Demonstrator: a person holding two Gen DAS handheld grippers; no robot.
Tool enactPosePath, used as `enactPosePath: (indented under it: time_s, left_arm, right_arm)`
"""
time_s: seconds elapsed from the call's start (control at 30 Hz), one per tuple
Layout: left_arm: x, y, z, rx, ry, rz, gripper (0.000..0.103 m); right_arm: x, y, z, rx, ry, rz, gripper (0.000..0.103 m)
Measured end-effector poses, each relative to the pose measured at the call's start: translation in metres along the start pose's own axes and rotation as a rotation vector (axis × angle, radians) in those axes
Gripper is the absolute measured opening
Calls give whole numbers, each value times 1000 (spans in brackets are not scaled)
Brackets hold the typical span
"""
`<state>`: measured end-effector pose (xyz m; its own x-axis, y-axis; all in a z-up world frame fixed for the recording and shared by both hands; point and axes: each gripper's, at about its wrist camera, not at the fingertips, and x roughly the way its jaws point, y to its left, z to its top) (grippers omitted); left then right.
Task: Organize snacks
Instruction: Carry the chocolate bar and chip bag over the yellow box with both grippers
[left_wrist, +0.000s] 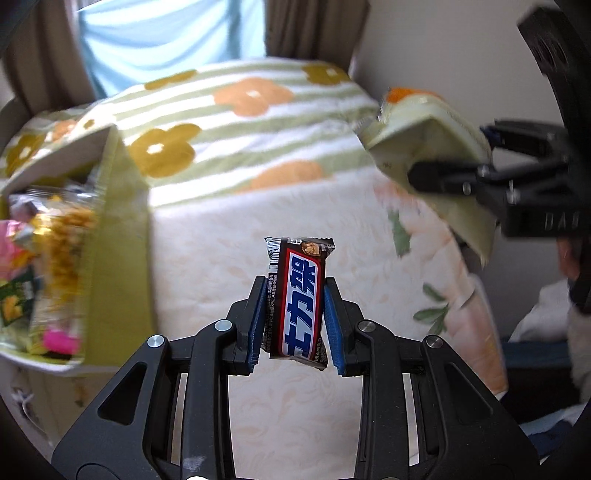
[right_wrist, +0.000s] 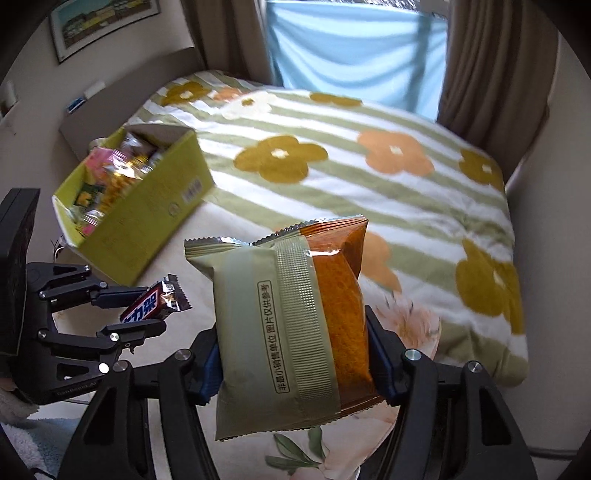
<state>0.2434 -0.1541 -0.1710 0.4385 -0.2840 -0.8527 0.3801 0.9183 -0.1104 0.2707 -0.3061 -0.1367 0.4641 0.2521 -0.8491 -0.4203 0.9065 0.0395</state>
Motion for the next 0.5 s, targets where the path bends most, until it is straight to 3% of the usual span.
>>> enactPosePath:
  time_s: [0.27,0.5]
  left_arm:
    - [-71,74,22,-79,-115,72,26]
    - [-106,162,22,-113,-136,108,26]
  right_arm:
    - [-33,65,54,-40,-117,60,60]
    - [-27,143,102,-90,-155,71,60]
